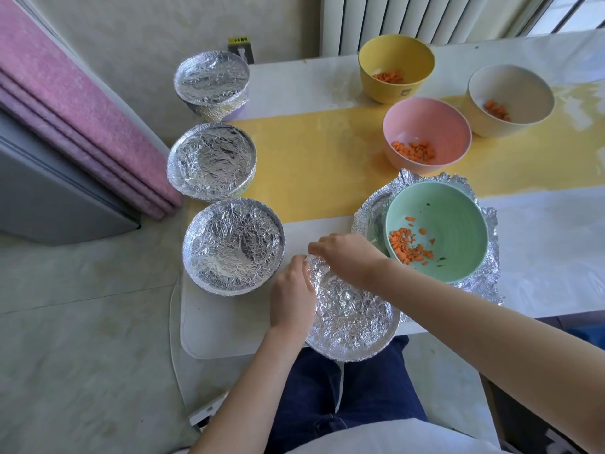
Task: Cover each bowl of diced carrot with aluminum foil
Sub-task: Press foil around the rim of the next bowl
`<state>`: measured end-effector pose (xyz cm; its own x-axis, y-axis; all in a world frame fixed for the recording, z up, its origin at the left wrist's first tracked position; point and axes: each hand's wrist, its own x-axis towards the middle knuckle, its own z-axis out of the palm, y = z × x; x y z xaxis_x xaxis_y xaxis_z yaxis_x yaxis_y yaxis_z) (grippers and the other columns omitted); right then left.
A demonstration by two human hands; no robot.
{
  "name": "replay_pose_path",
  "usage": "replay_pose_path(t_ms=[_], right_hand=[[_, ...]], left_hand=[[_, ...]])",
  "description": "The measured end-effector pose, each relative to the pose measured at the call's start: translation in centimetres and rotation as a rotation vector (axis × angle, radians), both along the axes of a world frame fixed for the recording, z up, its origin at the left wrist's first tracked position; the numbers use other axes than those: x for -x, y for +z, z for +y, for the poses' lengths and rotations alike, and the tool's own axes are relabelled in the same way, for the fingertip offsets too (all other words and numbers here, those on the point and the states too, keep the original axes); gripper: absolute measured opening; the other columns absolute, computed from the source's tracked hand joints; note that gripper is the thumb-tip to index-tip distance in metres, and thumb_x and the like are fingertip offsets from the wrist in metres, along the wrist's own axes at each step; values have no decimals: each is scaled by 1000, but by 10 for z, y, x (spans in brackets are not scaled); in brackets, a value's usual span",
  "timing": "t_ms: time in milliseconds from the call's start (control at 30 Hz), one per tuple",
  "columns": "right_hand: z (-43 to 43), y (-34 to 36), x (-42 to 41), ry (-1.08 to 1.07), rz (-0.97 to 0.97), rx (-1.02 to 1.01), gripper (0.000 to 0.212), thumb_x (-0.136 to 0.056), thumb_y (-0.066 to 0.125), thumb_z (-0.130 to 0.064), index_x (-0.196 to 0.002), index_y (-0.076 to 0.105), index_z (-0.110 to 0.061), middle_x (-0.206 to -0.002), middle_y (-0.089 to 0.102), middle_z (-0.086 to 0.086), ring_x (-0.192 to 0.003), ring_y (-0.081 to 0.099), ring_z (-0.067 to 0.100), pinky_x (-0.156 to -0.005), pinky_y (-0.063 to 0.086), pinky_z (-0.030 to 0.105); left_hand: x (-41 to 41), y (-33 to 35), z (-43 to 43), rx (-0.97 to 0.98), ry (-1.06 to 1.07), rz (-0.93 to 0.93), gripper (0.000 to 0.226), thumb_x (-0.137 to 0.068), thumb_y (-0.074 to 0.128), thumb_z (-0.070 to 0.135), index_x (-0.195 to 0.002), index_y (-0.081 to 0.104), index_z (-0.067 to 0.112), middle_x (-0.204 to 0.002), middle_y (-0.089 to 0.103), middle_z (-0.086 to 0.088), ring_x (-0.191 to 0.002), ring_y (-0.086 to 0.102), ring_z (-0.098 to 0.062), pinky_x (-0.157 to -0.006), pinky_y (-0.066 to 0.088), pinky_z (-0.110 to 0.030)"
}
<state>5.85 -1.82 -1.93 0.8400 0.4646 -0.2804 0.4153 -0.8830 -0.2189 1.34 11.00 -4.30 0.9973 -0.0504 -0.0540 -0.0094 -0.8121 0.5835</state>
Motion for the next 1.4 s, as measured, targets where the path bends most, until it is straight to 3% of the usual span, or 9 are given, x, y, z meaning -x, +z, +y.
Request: replay_pose_path(t_ms=[100, 300, 467, 600, 733, 833, 1067, 1267, 1400], right_hand=[[-1, -8, 6, 49, -50, -91, 41, -95, 39, -3, -132, 43, -19, -113, 62, -1, -95, 61, 21, -65, 50, 34], [-2, -6, 3, -18, -16, -75, 32, -93, 50, -10, -124, 50, -17, -110, 64, 0, -92, 62, 23, -66, 40, 30], [-12, -11, 5, -120, -16, -185, 28, -101, 39, -18, -126, 50, -15, -114, 63, 3, -97, 61, 22, -72, 46, 33], [-26, -12, 9, -206, 42, -277, 28, -100, 41, -16, -125, 54, -14, -114, 65, 5, -93, 64, 26, -78, 50, 39], [-30, -11, 5, -286, 86, -327, 28, -100, 42, -19, -120, 59, -11, -107, 69, 12, -92, 64, 33, -81, 49, 45], [-28, -10, 5, -310, 92, -334, 28, -100, 42, -17, -120, 60, -8, -104, 69, 15, -91, 64, 33, -80, 49, 44], [-29, -14, 6, -214, 38, -260, 34, -84, 46, 11, -107, 62, -9, -89, 68, 11, -72, 62, 28, -65, 50, 39], [-22, -8, 1, -142, 33, -123, 27, -97, 35, -5, -119, 52, -9, -99, 63, 5, -79, 59, 20, -67, 51, 34], [-19, -6, -1, -114, 48, -84, 27, -93, 42, 0, -115, 56, -9, -100, 66, 6, -81, 63, 24, -70, 52, 35]], left_hand=[[1, 2, -1, -15, -13, -3, 23, -98, 41, 12, -111, 59, 3, -89, 65, -13, -81, 60, -29, -64, 36, -30], [3, 4, -1, -16, -22, -45, 17, -94, 50, 6, -102, 63, 1, -76, 65, -13, -67, 60, -30, -58, 33, -27], [5, 5, -2, 20, 5, 64, 26, -100, 35, 16, -116, 53, 6, -92, 64, -15, -82, 61, -31, -64, 44, -36], [16, 10, -1, 124, 63, 121, 31, -100, 32, 11, -130, 38, 14, -121, 58, -14, -101, 60, -32, -76, 48, -40], [12, 4, 2, 207, 3, 85, 39, -98, 35, 7, -134, 44, 19, -132, 53, -3, -118, 50, -20, -92, 38, -22], [0, 0, 3, 211, -31, 57, 32, -99, 41, 12, -128, 53, 13, -127, 57, -1, -117, 52, -15, -91, 31, -10], [-13, -2, 1, 160, -43, 19, 27, -96, 45, 6, -117, 62, 11, -99, 69, -4, -88, 62, -16, -71, 35, -11], [-10, 0, -2, 138, -17, -15, 28, -95, 47, 2, -118, 62, 8, -104, 69, -7, -94, 63, -19, -77, 36, -12], [-9, 0, -3, 130, -20, -13, 28, -94, 48, 2, -118, 62, 8, -104, 69, -7, -95, 63, -21, -79, 38, -16]])
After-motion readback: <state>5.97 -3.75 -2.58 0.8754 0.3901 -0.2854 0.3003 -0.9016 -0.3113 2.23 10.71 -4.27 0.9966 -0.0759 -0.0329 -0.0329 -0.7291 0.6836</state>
